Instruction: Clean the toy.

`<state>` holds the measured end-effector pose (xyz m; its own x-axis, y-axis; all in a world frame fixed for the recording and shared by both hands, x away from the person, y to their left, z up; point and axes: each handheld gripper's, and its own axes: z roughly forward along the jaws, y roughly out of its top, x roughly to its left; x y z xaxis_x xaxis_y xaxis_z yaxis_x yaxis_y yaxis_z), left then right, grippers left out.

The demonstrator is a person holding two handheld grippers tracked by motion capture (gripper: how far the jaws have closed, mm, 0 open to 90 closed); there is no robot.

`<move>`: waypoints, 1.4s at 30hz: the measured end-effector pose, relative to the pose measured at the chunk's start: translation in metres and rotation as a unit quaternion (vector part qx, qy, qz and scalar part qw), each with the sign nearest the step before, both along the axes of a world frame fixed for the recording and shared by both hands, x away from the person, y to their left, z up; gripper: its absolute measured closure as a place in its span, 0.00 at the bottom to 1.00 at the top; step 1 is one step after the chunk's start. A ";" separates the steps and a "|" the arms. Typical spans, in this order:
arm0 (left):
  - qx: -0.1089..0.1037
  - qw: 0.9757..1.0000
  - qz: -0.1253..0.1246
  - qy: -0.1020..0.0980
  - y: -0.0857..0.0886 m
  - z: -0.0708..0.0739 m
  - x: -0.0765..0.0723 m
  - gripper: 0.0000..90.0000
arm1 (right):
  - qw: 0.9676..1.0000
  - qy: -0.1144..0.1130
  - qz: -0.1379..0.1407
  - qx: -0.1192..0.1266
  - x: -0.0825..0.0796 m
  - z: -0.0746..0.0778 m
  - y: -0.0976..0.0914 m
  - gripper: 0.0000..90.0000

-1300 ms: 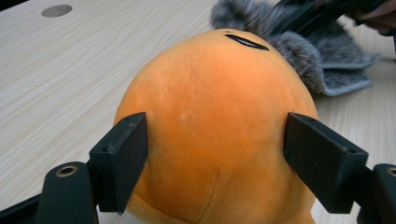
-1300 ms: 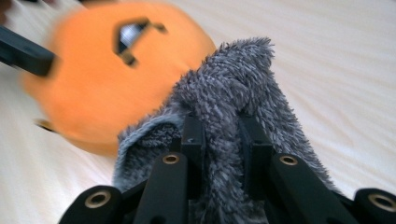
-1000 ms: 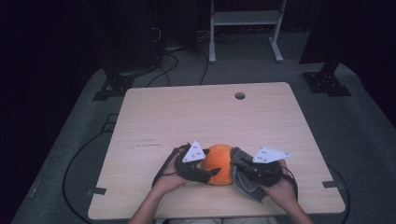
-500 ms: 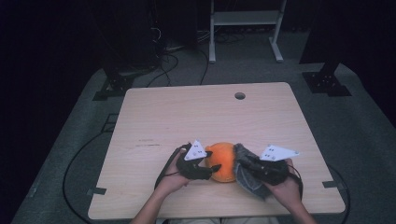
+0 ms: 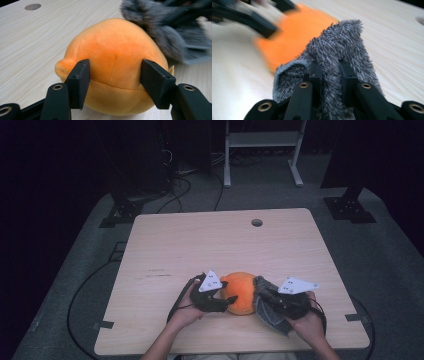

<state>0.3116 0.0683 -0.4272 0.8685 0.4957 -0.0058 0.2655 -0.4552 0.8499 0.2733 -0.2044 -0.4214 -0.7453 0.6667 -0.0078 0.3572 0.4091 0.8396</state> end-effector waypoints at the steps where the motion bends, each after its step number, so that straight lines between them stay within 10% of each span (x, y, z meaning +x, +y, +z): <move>1: 0.000 1.000 0.001 0.000 -0.001 0.000 0.000 0.45 | 0.999 -0.005 0.035 0.014 -0.007 0.004 0.013 0.83; 4: 0.001 1.000 0.002 0.003 -0.001 0.000 0.000 0.45 | 0.999 -0.013 0.044 -0.018 -0.008 0.000 0.027 0.83; 13: -0.039 0.999 0.006 0.017 0.008 0.006 0.001 0.40 | 0.999 0.027 -0.013 -0.018 0.013 -0.010 -0.011 0.83; 18: -0.014 1.000 0.001 0.020 0.002 0.003 0.001 0.40 | 0.999 0.041 -0.015 -0.016 0.014 -0.011 -0.014 0.83; 25: 0.031 0.996 -0.065 -0.050 -0.011 0.002 -0.016 0.41 | 0.999 -0.021 0.026 0.004 -0.002 0.023 0.012 0.83; 31: 0.008 0.998 -0.028 -0.057 -0.013 0.008 -0.016 0.33 | 1.000 -0.007 0.023 -0.009 0.003 0.009 0.013 0.83; 36: 0.039 0.997 -0.023 -0.070 -0.018 0.001 -0.018 0.35 | 0.999 -0.011 0.033 -0.023 -0.003 0.010 0.017 0.83; 42: -0.006 0.999 -0.034 -0.038 -0.008 0.009 -0.013 0.33 | 1.000 0.004 0.014 -0.015 0.007 0.008 0.005 0.83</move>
